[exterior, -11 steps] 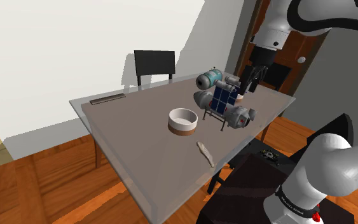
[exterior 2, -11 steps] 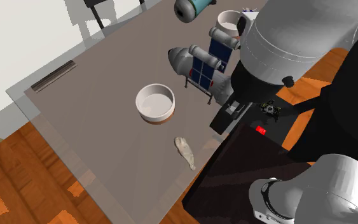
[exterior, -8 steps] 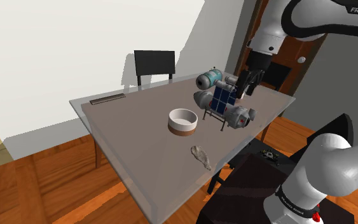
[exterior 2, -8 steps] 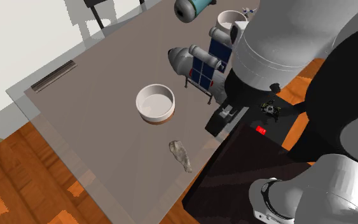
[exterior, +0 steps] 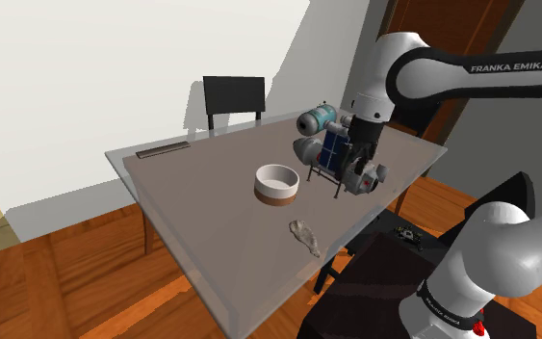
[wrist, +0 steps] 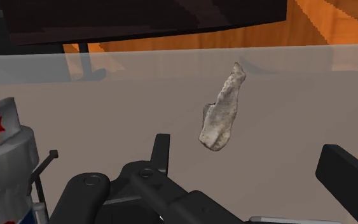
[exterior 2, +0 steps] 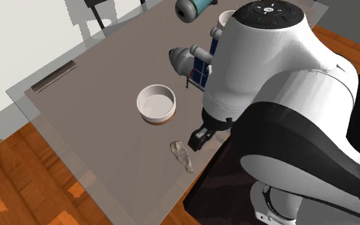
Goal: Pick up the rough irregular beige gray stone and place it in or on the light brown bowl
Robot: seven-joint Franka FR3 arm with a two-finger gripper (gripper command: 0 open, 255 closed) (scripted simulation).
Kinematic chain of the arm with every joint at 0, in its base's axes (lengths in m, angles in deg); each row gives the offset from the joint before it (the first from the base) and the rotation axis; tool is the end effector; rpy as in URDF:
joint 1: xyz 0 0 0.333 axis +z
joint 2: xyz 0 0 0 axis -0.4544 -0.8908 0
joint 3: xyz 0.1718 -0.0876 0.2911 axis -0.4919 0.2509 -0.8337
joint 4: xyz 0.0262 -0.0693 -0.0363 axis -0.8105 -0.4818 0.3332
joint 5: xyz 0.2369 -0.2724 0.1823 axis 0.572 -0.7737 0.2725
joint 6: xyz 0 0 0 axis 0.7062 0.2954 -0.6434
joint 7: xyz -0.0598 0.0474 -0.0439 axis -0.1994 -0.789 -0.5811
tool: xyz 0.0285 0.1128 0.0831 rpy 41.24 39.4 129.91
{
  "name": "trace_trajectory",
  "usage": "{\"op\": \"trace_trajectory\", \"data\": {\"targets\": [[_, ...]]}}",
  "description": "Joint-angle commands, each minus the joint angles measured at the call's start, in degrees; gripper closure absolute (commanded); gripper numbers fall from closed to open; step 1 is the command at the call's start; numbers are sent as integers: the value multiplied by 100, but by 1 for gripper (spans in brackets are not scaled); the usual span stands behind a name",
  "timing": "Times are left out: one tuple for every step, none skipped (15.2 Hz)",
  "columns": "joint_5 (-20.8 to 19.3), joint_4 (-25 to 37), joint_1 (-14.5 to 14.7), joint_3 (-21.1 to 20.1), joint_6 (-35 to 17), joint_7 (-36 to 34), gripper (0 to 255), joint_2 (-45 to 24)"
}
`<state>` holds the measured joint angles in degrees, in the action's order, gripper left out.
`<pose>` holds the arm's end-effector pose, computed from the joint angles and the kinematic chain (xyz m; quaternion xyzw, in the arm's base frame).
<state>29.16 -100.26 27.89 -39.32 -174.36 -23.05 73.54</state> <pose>0.3256 0.0334 0.4817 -0.9956 0.0778 0.0181 0.0488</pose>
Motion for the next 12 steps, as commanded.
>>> {"op": "trace_trajectory", "data": {"targets": [[75,-320,12,-96,-448,-117,0,-181],[110,-426,20,-142,-635,-176,0,-293],[146,-525,28,-188,-825,-233,0,-415],[182,-617,39,-234,-1018,-291,0,-547],[219,-702,49,-279,-1214,-348,0,-689],[256,-780,60,-324,-1413,-404,0,-842],[294,-850,72,-369,-1615,-459,0,-1005],[332,-912,83,-414,-1820,-514,0,-1178],[369,-966,94,-458,-2027,-568,0,-1362],[406,-1012,106,-501,-2235,-621,0,-1555],[443,-1050,118,-543,-2445,-673,0,-1759],[478,-1079,130,-583,-2656,-726,0,-1971]]}}
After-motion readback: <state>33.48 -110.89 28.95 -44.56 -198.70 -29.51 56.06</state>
